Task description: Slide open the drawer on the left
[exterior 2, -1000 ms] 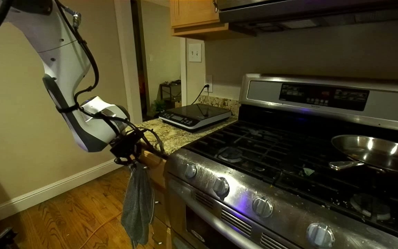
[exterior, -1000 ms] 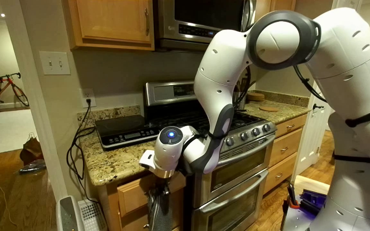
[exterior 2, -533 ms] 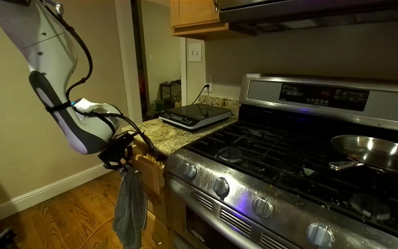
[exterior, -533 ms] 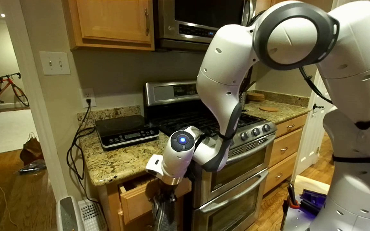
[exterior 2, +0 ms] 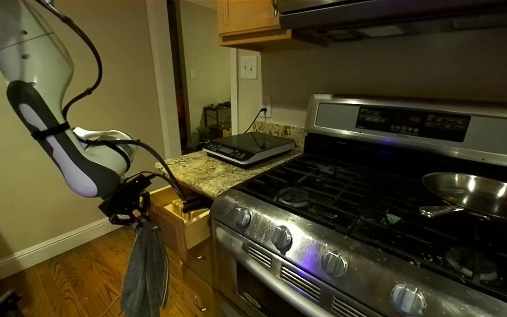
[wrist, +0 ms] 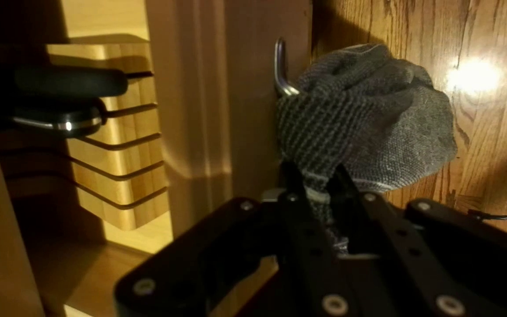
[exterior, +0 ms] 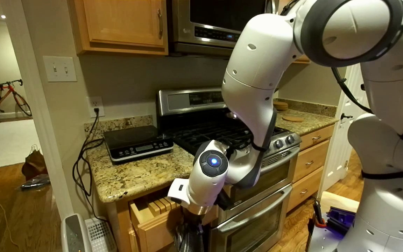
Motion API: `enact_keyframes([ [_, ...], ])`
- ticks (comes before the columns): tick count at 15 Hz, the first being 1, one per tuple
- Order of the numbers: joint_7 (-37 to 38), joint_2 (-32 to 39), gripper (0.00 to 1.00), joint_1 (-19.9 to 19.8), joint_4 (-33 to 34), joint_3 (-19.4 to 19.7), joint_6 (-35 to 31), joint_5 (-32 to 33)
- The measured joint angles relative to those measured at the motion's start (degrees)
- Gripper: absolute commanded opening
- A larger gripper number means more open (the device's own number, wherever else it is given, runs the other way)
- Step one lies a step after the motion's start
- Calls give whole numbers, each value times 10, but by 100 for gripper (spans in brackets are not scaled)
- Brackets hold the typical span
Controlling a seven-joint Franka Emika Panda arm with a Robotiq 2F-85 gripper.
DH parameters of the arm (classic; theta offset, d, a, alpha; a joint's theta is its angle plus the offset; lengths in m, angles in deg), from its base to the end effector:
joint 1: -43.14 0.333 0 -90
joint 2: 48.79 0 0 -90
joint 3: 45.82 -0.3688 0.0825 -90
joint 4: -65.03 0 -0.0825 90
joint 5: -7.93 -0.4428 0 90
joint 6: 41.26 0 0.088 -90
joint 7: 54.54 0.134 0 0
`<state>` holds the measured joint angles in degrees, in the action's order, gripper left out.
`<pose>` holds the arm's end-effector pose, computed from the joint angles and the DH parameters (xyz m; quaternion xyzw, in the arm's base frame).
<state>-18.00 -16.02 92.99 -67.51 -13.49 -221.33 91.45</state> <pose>0.4793 0.2103 0.0865 0.7915 0.5713 0.1274 0.1757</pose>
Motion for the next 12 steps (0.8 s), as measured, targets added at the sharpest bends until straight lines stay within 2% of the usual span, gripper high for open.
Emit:
enact_keyframes([
  [4, -1, 3, 19, -4, 7, 0, 0, 0],
  [5, -1, 3, 7, -4, 7, 0, 0, 0],
  [12, 2, 2, 7, 4, 4, 2, 5, 6],
])
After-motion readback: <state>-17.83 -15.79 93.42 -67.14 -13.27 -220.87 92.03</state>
